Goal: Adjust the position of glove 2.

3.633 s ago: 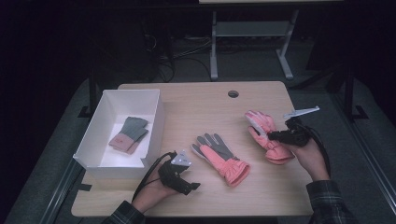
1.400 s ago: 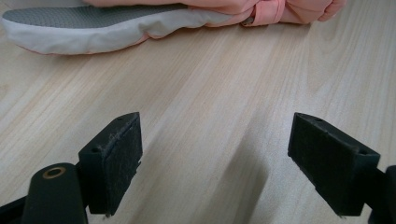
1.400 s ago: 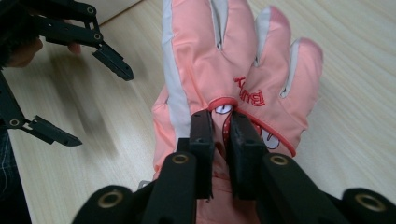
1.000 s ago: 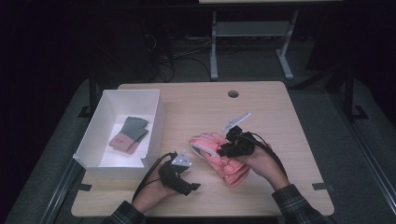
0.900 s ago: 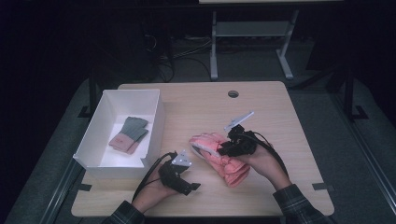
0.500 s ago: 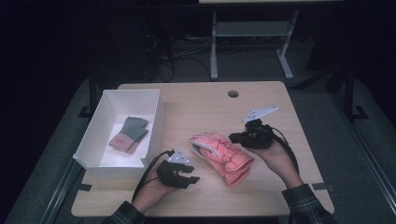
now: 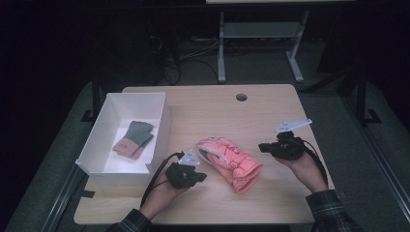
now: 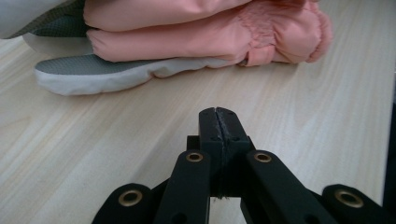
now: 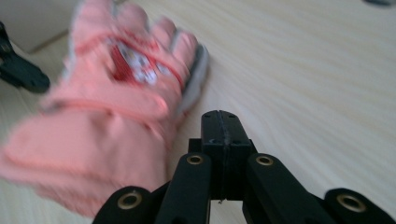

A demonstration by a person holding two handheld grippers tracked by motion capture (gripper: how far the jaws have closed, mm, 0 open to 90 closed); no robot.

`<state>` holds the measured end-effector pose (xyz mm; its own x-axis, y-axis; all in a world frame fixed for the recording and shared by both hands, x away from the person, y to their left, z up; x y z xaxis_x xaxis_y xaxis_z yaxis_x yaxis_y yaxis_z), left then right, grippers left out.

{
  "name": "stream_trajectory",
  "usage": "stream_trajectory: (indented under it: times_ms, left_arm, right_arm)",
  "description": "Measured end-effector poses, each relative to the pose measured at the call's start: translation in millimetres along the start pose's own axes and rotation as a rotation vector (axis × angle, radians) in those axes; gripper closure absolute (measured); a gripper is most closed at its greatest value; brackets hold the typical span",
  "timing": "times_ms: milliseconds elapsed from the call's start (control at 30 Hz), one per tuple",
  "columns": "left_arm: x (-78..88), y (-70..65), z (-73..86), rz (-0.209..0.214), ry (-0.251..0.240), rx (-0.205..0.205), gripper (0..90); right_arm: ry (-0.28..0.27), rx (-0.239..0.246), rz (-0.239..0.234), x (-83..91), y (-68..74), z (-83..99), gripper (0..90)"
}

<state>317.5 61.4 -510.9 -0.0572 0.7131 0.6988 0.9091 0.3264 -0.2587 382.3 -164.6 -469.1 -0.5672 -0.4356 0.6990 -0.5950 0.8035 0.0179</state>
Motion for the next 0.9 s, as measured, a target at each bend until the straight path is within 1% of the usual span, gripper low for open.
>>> stream_trajectory:
  times_ms: [33, 67, 100, 133, 167, 200, 267, 300, 333, 367, 400, 433, 467, 500, 533, 567, 600, 633, 667, 700, 733, 800, 833, 900]
  left_arm:
    - [-1.9, 0.7, -1.1, -0.004, -0.001, 0.007, 89.6]
    - [-4.4, 2.3, -2.2, -0.015, 0.004, 0.011, 89.6]
    - [-5.6, 3.5, -2.6, -0.018, 0.010, 0.008, 89.6]
    - [-7.5, 4.3, -3.8, -0.022, 0.006, 0.017, 89.6]
    - [-8.1, 5.3, -3.6, -0.017, 0.020, 0.010, 89.6]
    - [-9.8, 6.1, -4.6, -0.021, 0.018, 0.011, 89.6]
    - [-11.5, 8.3, -5.0, -0.023, 0.031, 0.012, 89.6]
    - [-12.7, 9.0, -5.4, -0.019, 0.033, 0.021, 89.6]
    - [-14.2, 9.7, -6.1, -0.020, 0.028, 0.029, 89.6]
    - [-16.2, 10.1, -7.7, -0.024, 0.016, 0.043, 89.6]
    - [-17.1, 11.0, -8.3, -0.026, 0.016, 0.046, 89.7]
    - [-18.4, 13.3, -8.5, -0.029, 0.028, 0.045, 89.6]
    - [-19.1, 14.3, -9.1, -0.030, 0.030, 0.046, 89.6]
    - [-20.2, 15.6, -9.9, -0.031, 0.029, 0.050, 89.6]
    - [-21.7, 16.2, -11.3, -0.033, 0.017, 0.059, 89.6]
    - [-22.0, 18.5, -11.2, -0.036, 0.029, 0.051, 89.6]
    - [-23.5, 20.7, -12.2, -0.039, 0.029, 0.055, 89.6]
    - [-24.7, 22.9, -13.4, -0.039, 0.031, 0.057, 89.6]
    - [-24.9, 24.8, -14.1, -0.040, 0.036, 0.050, 89.6]
    - [-26.6, 26.3, -15.8, -0.042, 0.028, 0.059, 89.6]
    - [-27.6, 27.8, -16.7, -0.039, 0.032, 0.058, 89.6]
    - [-31.1, 28.4, -19.5, -0.027, 0.023, 0.072, 89.6]
    - [-31.9, 30.1, -19.2, -0.030, 0.041, 0.059, 89.6]
    - [-34.8, 30.8, -21.8, -0.027, 0.033, 0.063, 89.6]
  right_arm:
    - [0.009, 0.004, 0.007, -1.4, -4.5, 6.3, 89.9]
    - [0.017, -0.006, 0.010, -2.2, -7.8, 11.8, 90.0]
    - [0.028, -0.016, 0.002, -3.1, -11.3, 18.6, 90.0]
    - [0.032, -0.018, 0.001, -3.7, -13.1, 22.4, 90.0]
    - [0.043, -0.016, 0.003, -4.5, -14.6, 27.7, 90.0]
    - [0.050, -0.010, -0.002, -5.9, -15.1, 32.1, 90.0]
    - [0.070, -0.011, -0.013, -8.3, -13.0, 40.2, 90.0]
    - [0.073, -0.007, -0.015, -9.5, -12.5, 42.6, 90.0]
    - [0.088, -0.009, -0.017, -11.1, -11.4, 46.9, 90.0]
    - [0.087, -0.001, -0.025, -13.0, -10.3, 49.0, 90.0]
    - [0.091, -0.005, -0.029, -13.9, -8.0, 50.1, 90.0]
    - [0.097, -0.005, -0.031, -14.2, -6.7, 50.9, 90.0]
    - [0.097, 0.008, -0.044, -15.7, -3.6, 51.5, 90.0]
    - [0.101, 0.014, -0.045, -16.0, -1.7, 51.7, 90.0]
    - [0.101, 0.018, -0.047, -16.2, 0.8, 51.1, 90.0]
    - [0.102, 0.022, -0.051, -16.0, 2.4, 51.0, 90.0]
    - [0.096, 0.028, -0.059, -16.4, 3.9, 50.5, 90.0]
    - [0.096, 0.023, -0.063, -16.8, 5.4, 50.2, 90.0]
    - [0.099, 0.011, -0.076, -17.3, 7.7, 50.1, 90.0]
    - [0.100, 0.022, -0.078, -17.9, 7.6, 50.6, 90.0]
    - [0.104, 0.027, -0.083, -18.9, 8.5, 51.5, 90.0]
    - [0.108, 0.043, -0.097, -19.4, 12.0, 51.9, 90.0]
    - [0.105, 0.048, -0.100, -19.6, 13.0, 51.3, 90.0]
    - [0.093, 0.049, -0.116, -19.4, 15.8, 49.7, 90.0]
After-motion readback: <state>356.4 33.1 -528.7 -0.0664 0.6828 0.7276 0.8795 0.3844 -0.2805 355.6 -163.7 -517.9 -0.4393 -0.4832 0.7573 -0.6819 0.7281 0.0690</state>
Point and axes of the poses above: each handheld gripper's, and its own axes: x roughly backward along the jaws, z roughly out of its underside, y roughly to its left, the point moved 10 cm from there along -x, roughly forward along the jaws, and after that the axes turned 12 degrees about z, right-handed, at the moved point
